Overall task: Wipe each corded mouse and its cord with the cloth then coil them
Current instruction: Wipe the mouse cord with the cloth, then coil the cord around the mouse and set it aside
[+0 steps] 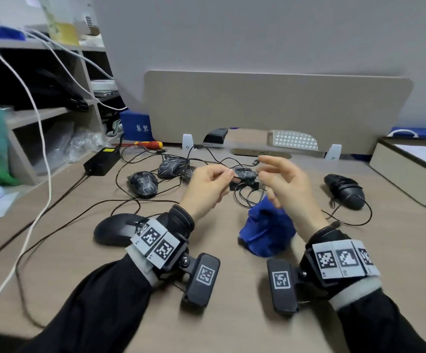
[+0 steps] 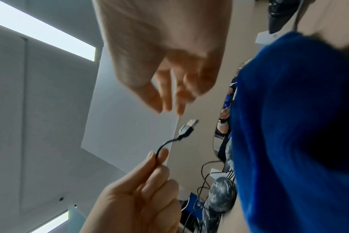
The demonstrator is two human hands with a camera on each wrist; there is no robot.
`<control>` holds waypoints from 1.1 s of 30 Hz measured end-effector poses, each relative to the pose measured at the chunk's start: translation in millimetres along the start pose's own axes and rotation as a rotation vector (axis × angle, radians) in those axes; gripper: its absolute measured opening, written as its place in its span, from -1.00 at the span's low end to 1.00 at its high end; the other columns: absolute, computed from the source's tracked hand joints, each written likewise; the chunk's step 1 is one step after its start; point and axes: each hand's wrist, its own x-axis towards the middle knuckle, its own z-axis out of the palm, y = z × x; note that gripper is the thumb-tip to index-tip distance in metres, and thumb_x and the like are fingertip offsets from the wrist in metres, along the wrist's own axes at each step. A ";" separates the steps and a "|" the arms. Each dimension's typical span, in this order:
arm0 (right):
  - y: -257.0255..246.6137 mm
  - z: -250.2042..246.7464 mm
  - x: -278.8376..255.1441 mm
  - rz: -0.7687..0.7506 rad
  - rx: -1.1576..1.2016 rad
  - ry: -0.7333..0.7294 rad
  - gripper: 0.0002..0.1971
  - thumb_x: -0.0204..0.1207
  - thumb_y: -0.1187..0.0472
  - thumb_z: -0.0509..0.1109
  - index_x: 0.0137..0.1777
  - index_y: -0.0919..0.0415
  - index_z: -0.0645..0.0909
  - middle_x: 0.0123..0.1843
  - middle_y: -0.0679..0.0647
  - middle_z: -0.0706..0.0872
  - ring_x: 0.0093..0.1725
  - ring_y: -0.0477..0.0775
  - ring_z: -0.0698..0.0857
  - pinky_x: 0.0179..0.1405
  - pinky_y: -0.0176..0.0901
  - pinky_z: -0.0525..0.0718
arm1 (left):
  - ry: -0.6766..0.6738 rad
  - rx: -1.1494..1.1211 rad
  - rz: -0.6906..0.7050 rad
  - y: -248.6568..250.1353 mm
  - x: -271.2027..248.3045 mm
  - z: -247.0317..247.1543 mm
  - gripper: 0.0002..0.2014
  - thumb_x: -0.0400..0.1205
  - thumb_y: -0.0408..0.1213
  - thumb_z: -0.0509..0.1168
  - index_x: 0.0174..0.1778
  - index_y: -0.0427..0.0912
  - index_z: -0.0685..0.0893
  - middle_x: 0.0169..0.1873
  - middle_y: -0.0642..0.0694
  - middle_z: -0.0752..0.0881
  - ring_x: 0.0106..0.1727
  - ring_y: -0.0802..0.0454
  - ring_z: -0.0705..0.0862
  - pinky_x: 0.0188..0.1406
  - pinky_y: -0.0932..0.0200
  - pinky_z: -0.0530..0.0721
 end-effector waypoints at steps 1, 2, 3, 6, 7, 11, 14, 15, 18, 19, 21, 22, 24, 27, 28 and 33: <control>0.9 6.0 -2.4 0.009 -0.020 -0.119 -0.76 0.65 0.35 0.38 0.22 0.08 0.69 -0.02 0.02 0.77 -0.52 -0.13 0.51 -0.58 -0.30 0.46 | -0.013 0.006 0.020 0.2 -0.8 2.0 -0.75 0.79 -0.39 0.17 -0.15 -0.36 0.67 -0.60 -0.08 0.38 -0.68 0.23 0.26 -0.71 0.42 0.21; 0.9 11.7 -5.3 0.019 -0.061 -0.201 -0.81 0.66 0.34 0.38 0.18 0.11 0.71 -0.11 0.00 0.79 -0.56 -0.10 0.50 -0.62 -0.26 0.43 | -0.016 0.014 0.035 -0.2 -1.3 3.1 -0.77 0.78 -0.41 0.18 -0.11 -0.40 0.68 -0.61 -0.07 0.40 -0.68 0.24 0.28 -0.70 0.43 0.23; 3.3 15.3 -7.1 0.026 -0.094 -0.236 -0.87 0.67 0.32 0.38 0.09 0.16 0.74 -0.26 -0.03 0.76 -0.59 -0.09 0.48 -0.64 -0.25 0.40 | -0.010 0.025 0.041 -1.2 -1.4 3.1 -0.79 0.76 -0.43 0.20 -0.10 -0.41 0.69 -0.63 -0.02 0.43 -0.68 0.24 0.30 -0.69 0.43 0.25; 10.6 15.8 -6.1 0.054 -0.074 -0.127 -0.81 0.68 0.33 0.35 -0.12 0.29 0.76 -0.47 -0.02 0.61 -0.64 -0.19 0.42 -0.65 -0.40 0.31 | 0.020 0.080 0.016 -4.9 0.7 -2.6 -0.83 0.74 -0.42 0.24 -0.10 -0.31 0.71 -0.60 0.04 0.54 -0.61 0.23 0.41 -0.62 0.38 0.34; 11.5 13.8 -4.6 0.056 -0.053 -0.081 -0.80 0.69 0.33 0.35 -0.13 0.29 0.77 -0.49 0.00 0.60 -0.63 -0.22 0.43 -0.65 -0.46 0.32 | 0.024 0.121 -0.003 -4.1 1.2 -6.9 -0.85 0.73 -0.40 0.25 -0.08 -0.27 0.72 -0.52 0.02 0.60 -0.54 0.24 0.48 -0.55 0.36 0.39; 9.0 17.0 -5.5 0.083 -0.066 -0.111 -0.75 0.71 0.20 0.35 -0.13 0.28 0.77 -0.54 0.07 0.64 -0.64 -0.22 0.45 -0.68 -0.49 0.30 | 0.007 0.244 -0.142 10.1 0.4 -41.4 -0.87 0.72 -0.39 0.25 -0.03 -0.18 0.72 -0.29 -0.01 0.70 -0.26 0.12 0.61 -0.43 0.35 0.50; 4.5 20.2 -5.8 0.156 -0.098 -0.190 -0.78 0.69 0.19 0.38 -0.08 0.32 0.75 -0.44 0.14 0.74 -0.67 -0.16 0.41 -0.74 -0.39 0.26 | -0.055 0.361 -0.295 25.0 -6.6 -75.9 -0.73 0.60 -0.59 0.18 -0.02 -0.22 0.73 -0.22 -0.09 0.74 -0.22 0.06 0.58 -0.39 0.26 0.47; 1.7 22.2 -4.3 0.175 -0.108 -0.197 -0.83 0.67 0.22 0.41 0.00 0.33 0.75 -0.36 0.14 0.79 -0.68 -0.13 0.39 -0.75 -0.37 0.28 | -0.080 0.415 -0.343 28.8 -11.1 -87.5 -0.67 0.57 -0.62 0.12 -0.01 -0.22 0.73 -0.18 -0.12 0.76 -0.17 0.04 0.58 -0.36 0.24 0.47; -7.6 30.7 5.1 0.149 -0.238 -0.157 -0.78 0.64 0.30 0.42 0.25 0.28 0.68 -0.03 0.16 0.80 -0.68 -0.18 0.49 -0.73 -0.36 0.40 | -0.104 0.542 -0.414 31.8 -20.3 -110.5 -0.61 0.57 -0.67 0.05 0.00 -0.24 0.72 -0.05 -0.21 0.75 -0.08 -0.02 0.60 -0.40 0.30 0.48; -12.0 37.1 7.7 0.123 -0.262 -0.146 -0.75 0.63 0.31 0.41 0.29 0.29 0.67 0.04 0.17 0.78 -0.66 -0.25 0.53 -0.71 -0.39 0.42 | -0.109 0.578 -0.427 33.2 -22.9 -114.3 -0.63 0.58 -0.67 0.06 0.00 -0.24 0.72 -0.02 -0.22 0.73 -0.05 -0.04 0.61 -0.42 0.33 0.50; -21.9 54.3 9.4 0.086 -0.301 -0.177 -0.74 0.63 0.28 0.40 0.29 0.26 0.69 0.06 0.10 0.77 -0.60 -0.25 0.56 -0.67 -0.40 0.43 | -0.136 0.666 -0.460 33.6 -26.9 -120.4 -0.66 0.59 -0.66 0.11 0.00 -0.19 0.69 0.04 -0.22 0.70 0.11 -0.08 0.65 -0.22 0.27 0.60; -27.5 64.5 7.9 0.073 -0.343 -0.228 -0.75 0.63 0.24 0.40 0.28 0.21 0.70 0.04 0.04 0.78 -0.55 -0.17 0.56 -0.65 -0.38 0.45 | -0.148 0.709 -0.475 31.7 -28.4 -123.3 -0.66 0.58 -0.65 0.12 0.00 -0.16 0.68 0.09 -0.22 0.69 0.20 -0.10 0.65 -0.07 0.19 0.60; -39.5 86.1 -1.5 0.030 -0.474 -0.443 -0.73 0.63 0.15 0.42 0.29 0.12 0.69 0.07 -0.03 0.79 -0.48 -0.06 0.56 -0.59 -0.33 0.50 | -0.163 0.770 -0.492 28.4 -31.1 -127.6 -0.64 0.56 -0.65 0.13 0.02 -0.13 0.65 0.14 -0.23 0.67 0.22 -0.10 0.64 0.03 0.12 0.57; -42.0 117.9 -18.2 0.056 -0.665 -0.874 -0.47 0.64 0.08 0.43 0.57 0.15 0.45 0.35 0.12 0.68 -0.42 -0.01 0.67 -0.56 -0.29 0.60 | -0.213 0.910 -0.483 29.7 -34.3 -131.3 -0.65 0.55 -0.61 0.16 0.09 -0.12 0.66 -0.06 -0.15 0.67 -0.06 -0.05 0.59 -0.24 0.23 0.54; -38.4 125.4 -21.4 0.097 -0.738 -0.978 -0.37 0.63 0.07 0.44 0.65 0.15 0.33 0.38 0.19 0.65 -0.36 0.03 0.70 -0.54 -0.28 0.64 | -0.265 0.983 -0.493 31.3 -35.6 -133.0 -0.66 0.56 -0.59 0.15 0.09 -0.12 0.64 -0.12 -0.14 0.64 -0.10 -0.06 0.56 -0.33 0.24 0.50; -28.5 130.4 -22.2 0.164 -0.908 -0.995 -0.57 0.60 0.10 0.45 0.42 0.19 0.52 0.12 0.26 0.79 -0.26 0.10 0.71 -0.40 -0.20 0.68 | -0.531 1.239 -0.637 36.3 -48.8 -142.9 -0.40 0.46 -0.47 0.44 0.42 -0.06 0.51 0.18 -0.07 0.60 0.16 -0.08 0.61 -0.13 0.22 0.60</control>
